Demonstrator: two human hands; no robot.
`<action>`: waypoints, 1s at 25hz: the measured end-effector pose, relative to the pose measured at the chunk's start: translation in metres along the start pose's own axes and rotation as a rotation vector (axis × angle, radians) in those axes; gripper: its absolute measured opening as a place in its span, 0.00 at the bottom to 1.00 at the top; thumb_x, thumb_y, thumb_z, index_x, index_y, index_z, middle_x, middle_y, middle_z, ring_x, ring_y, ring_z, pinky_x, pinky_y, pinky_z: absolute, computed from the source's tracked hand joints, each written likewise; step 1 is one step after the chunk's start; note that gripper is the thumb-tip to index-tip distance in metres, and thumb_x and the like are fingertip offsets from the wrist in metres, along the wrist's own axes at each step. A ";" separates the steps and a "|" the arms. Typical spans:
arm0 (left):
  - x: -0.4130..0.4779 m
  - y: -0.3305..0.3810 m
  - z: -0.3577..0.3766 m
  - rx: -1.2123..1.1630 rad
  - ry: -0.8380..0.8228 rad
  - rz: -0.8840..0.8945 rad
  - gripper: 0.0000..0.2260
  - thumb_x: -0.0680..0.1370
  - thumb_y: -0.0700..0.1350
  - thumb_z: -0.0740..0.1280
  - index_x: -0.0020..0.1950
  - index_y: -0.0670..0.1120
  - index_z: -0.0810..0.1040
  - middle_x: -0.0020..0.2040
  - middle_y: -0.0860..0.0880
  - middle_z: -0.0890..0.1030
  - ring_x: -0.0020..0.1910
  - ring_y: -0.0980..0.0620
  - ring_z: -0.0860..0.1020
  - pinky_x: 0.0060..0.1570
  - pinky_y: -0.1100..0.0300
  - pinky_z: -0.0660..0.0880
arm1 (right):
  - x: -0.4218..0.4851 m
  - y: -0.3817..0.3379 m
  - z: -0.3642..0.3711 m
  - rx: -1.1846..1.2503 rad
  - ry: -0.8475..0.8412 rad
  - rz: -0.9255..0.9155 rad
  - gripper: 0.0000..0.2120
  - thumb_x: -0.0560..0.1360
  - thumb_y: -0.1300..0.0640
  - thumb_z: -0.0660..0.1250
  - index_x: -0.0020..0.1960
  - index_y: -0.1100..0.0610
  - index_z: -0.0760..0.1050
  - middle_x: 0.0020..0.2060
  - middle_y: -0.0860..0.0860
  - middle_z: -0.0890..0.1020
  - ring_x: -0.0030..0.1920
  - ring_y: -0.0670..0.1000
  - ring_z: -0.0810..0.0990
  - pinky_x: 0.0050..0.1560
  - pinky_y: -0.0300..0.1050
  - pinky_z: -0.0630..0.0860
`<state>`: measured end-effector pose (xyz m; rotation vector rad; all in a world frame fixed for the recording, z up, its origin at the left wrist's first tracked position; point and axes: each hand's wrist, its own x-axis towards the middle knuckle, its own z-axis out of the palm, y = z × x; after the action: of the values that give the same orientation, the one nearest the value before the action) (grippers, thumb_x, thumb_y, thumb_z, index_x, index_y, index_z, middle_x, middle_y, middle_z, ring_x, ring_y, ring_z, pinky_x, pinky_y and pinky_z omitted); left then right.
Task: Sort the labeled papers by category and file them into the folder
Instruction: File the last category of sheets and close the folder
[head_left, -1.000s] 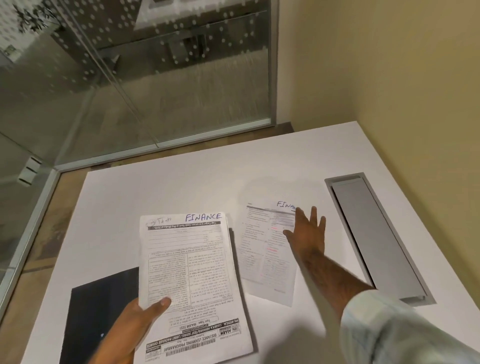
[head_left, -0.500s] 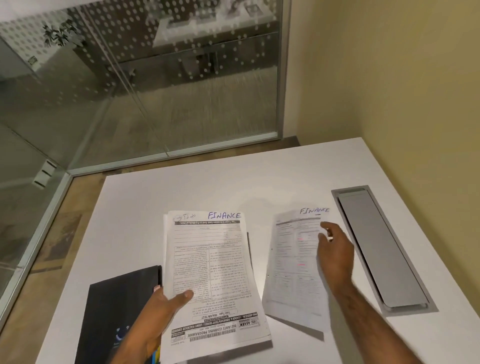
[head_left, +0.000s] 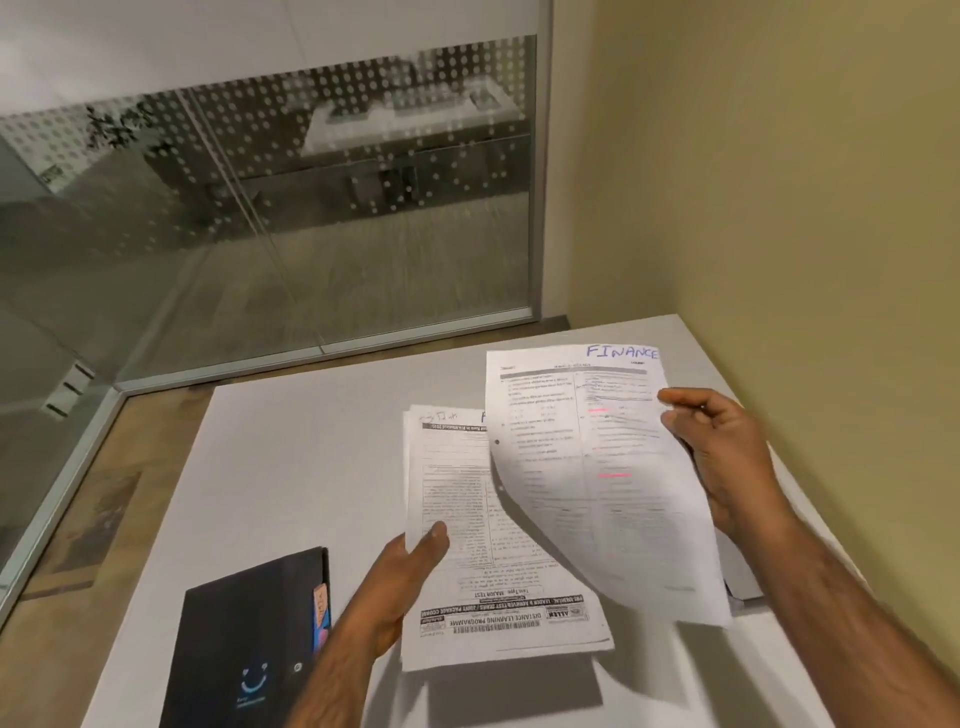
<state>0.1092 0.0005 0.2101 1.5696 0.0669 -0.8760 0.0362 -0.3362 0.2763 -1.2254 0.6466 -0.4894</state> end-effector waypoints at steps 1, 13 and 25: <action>-0.002 0.004 0.005 -0.002 -0.008 0.003 0.16 0.83 0.56 0.62 0.66 0.51 0.79 0.60 0.47 0.85 0.59 0.45 0.84 0.64 0.43 0.77 | -0.003 0.011 0.005 -0.025 -0.007 0.049 0.12 0.77 0.72 0.66 0.54 0.60 0.81 0.39 0.56 0.81 0.33 0.48 0.79 0.39 0.42 0.78; -0.010 0.011 0.014 0.022 -0.054 0.081 0.15 0.80 0.51 0.68 0.66 0.50 0.79 0.59 0.48 0.86 0.57 0.46 0.85 0.60 0.43 0.80 | -0.015 0.084 0.028 -0.160 -0.030 0.285 0.10 0.79 0.65 0.66 0.59 0.58 0.80 0.45 0.55 0.88 0.40 0.55 0.86 0.40 0.49 0.81; 0.018 0.002 0.024 0.160 0.105 0.212 0.08 0.80 0.45 0.71 0.59 0.51 0.83 0.54 0.51 0.87 0.52 0.51 0.86 0.56 0.48 0.82 | -0.029 0.085 0.030 -0.179 -0.372 0.337 0.16 0.77 0.70 0.66 0.60 0.57 0.81 0.54 0.54 0.88 0.54 0.57 0.87 0.54 0.53 0.82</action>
<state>0.1117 -0.0292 0.2034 1.7359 -0.0953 -0.6453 0.0359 -0.2731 0.2059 -1.3006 0.5687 0.0802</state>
